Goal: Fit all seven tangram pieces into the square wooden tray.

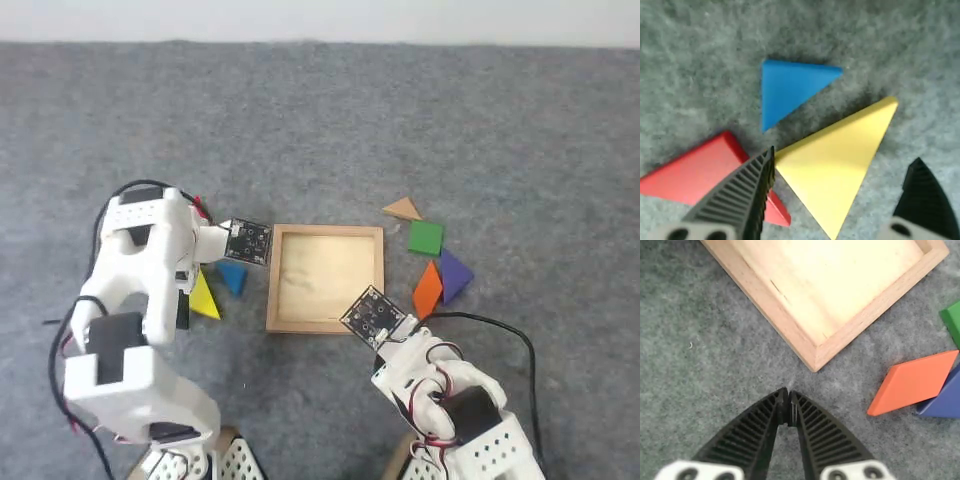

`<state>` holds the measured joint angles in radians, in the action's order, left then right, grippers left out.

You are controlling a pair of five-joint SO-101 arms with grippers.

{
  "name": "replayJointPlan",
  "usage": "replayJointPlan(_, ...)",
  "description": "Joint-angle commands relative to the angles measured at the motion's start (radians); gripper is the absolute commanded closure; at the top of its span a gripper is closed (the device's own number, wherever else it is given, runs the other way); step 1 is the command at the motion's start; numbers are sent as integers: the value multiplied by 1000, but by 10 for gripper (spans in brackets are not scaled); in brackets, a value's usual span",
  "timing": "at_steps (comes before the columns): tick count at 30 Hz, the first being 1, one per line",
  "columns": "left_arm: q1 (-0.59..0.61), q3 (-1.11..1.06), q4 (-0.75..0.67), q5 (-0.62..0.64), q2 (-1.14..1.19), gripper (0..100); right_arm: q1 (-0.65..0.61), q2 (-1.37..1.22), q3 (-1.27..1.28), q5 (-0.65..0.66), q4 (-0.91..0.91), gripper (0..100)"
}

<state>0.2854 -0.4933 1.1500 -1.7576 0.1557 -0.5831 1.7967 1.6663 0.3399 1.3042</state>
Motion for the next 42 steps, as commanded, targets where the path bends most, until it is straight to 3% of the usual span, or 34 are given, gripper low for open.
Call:
replayJointPlan(1, -5, 58, 28, 21, 3, 608, -4, 15, 17, 2, 5, 990)
replayJointPlan(7, -6, 64, -40, 91, 12, 607, -4, 15, 17, 2, 5, 990)
replayJointPlan(42, -11, 50, 14, 84, 14, 626, -4, 15, 17, 2, 5, 990)
